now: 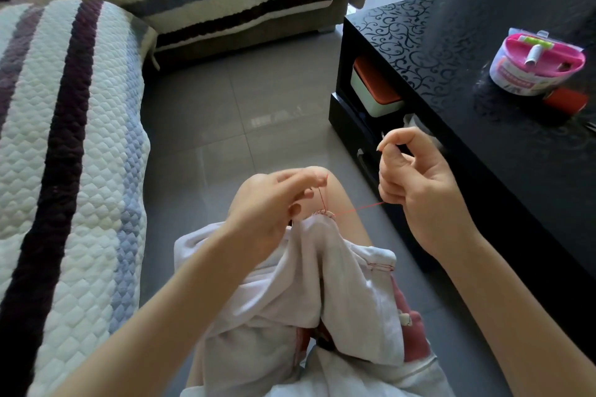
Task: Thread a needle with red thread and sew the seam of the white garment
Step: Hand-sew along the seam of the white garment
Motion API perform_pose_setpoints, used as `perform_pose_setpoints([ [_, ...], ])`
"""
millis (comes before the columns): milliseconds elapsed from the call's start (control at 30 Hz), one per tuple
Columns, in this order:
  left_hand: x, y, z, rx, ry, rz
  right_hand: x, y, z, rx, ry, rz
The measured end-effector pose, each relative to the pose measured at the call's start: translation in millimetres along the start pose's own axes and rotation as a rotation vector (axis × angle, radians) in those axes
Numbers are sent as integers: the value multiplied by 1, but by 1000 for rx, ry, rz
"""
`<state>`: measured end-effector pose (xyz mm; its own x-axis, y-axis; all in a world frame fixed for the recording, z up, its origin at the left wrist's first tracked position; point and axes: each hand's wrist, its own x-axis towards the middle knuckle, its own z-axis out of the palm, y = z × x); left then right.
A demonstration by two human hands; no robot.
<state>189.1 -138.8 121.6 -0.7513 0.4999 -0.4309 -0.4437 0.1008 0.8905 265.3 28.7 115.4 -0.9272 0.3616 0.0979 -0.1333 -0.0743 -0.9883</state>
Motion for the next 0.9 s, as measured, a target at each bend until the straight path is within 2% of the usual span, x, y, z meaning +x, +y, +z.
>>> perform_pose_setpoints([
  [267, 2, 49, -2, 244, -308, 88, 1, 14, 6, -263, -156, 25],
  [367, 0, 53, 0, 298, -307, 104, -3, 18, 11, -254, -249, 32],
  [633, -3, 55, 1, 285, -339, 115, -7, 7, 18, -57, -329, -16],
  [767, 1, 54, 1, 254, -316, 98, -10, -4, 22, 70, -290, -76],
  [900, 1, 48, 2, 283, -295, 120, -7, -14, 23, -44, -251, -201],
])
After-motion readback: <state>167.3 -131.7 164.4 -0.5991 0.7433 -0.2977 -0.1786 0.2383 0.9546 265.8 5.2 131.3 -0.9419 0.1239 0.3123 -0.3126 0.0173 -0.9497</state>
